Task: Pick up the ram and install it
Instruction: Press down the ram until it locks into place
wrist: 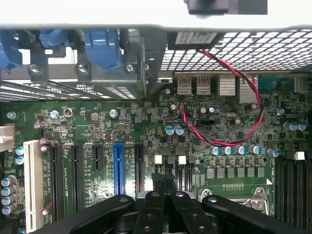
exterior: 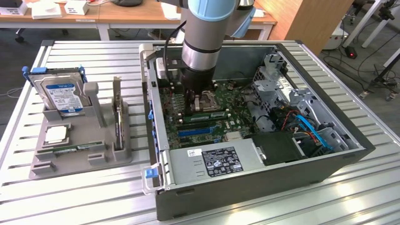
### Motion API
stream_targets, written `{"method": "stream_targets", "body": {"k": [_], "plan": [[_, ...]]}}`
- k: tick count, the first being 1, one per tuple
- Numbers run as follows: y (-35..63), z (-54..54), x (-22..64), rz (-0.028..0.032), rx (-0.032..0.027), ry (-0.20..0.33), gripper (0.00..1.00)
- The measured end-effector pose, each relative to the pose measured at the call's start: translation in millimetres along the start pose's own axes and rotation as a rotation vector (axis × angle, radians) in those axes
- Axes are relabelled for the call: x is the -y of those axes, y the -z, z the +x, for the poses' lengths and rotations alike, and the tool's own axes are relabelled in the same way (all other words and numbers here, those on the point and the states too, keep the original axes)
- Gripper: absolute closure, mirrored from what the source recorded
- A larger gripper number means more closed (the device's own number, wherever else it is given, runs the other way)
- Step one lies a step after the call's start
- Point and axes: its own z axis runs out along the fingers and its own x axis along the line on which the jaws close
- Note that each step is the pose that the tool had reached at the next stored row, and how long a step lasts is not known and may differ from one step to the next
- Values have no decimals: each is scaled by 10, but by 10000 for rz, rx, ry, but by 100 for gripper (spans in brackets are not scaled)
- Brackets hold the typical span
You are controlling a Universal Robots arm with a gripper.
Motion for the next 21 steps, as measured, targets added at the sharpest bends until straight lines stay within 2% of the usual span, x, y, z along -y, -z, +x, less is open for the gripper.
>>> {"method": "stream_targets", "body": {"k": [21], "plan": [[-27, 0, 1, 1, 1, 0, 91]]}}
